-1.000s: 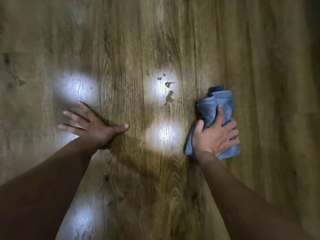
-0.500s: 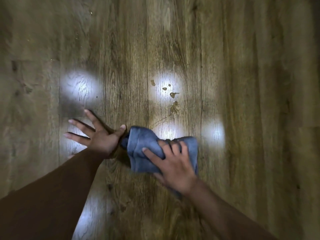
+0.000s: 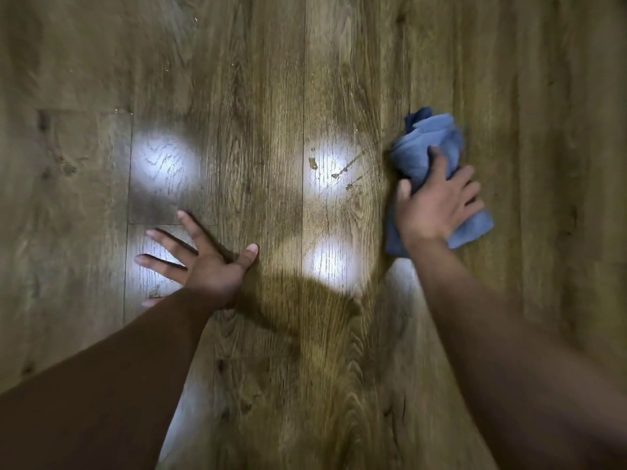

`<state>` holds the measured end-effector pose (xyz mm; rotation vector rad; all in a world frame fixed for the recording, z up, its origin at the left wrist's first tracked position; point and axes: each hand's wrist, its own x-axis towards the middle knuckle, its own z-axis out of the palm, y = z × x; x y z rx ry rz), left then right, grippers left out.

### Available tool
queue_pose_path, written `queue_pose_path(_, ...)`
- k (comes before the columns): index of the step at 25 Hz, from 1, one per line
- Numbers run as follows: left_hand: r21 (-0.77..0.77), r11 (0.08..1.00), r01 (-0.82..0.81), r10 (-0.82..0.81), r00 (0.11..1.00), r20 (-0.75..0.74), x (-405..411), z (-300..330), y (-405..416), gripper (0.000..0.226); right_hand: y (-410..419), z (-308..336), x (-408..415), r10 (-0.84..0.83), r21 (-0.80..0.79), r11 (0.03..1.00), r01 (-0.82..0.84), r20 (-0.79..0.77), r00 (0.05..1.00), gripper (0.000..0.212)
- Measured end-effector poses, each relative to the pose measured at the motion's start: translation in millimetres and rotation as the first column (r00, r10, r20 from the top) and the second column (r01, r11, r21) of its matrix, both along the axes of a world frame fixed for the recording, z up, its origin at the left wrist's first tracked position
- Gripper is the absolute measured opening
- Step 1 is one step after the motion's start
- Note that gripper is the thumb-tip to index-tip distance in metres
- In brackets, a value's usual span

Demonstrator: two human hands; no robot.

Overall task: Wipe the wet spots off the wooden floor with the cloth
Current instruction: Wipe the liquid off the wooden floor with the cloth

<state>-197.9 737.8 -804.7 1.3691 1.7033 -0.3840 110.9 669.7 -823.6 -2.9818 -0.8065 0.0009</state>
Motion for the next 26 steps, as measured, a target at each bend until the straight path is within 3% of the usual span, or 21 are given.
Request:
queue_pose_path(3,-0.015,1.000,0.012,-0.012,1.000,0.004,-3,-2,0,0.120,-10,3,-84,0.204,-0.018,0.979,-0.204,-0.002,0.979,0.070)
queue_pose_path(7,0.043,0.998,-0.038,0.041,0.996,-0.085,10,-2,-3,0.118,-49,5,-187,0.598,0.012,0.799,-0.601,-0.120,0.793,0.083)
queue_pose_path(9,0.066,0.996,-0.065,0.072,0.990,-0.120,13,-2,-5,0.115,-53,4,-178,0.707,0.059,0.705,-0.706,-0.136,0.694,0.085)
queue_pose_path(11,0.018,0.999,-0.037,0.038,0.998,-0.059,9,-1,-3,0.117,-46,4,-132,0.765,-0.010,0.639,-0.769,-0.088,0.637,0.084)
queue_pose_path(13,-0.025,1.000,-0.001,0.001,1.000,-0.016,4,1,-1,0.120,-34,3,-66,0.688,-0.102,0.718,-0.689,-0.044,0.724,0.076)
queue_pose_path(16,-0.045,0.999,0.001,-0.001,1.000,-0.007,5,4,0,0.120,-12,6,27,0.281,-0.053,0.958,-0.282,-0.025,0.959,0.067)
queue_pose_path(19,-0.046,0.999,0.002,-0.003,1.000,-0.006,4,4,-1,0.121,10,4,46,-0.021,0.022,1.000,0.022,-0.055,0.998,0.064)
queue_pose_path(22,-0.049,0.999,-0.003,0.004,1.000,0.004,1,0,0,0.120,9,5,-15,0.024,0.022,0.999,-0.023,-0.008,1.000,0.066)
queue_pose_path(26,-0.008,1.000,-0.013,0.013,1.000,0.002,0,-4,1,0.120,-35,7,-142,0.400,-0.004,0.916,-0.402,-0.086,0.912,0.076)
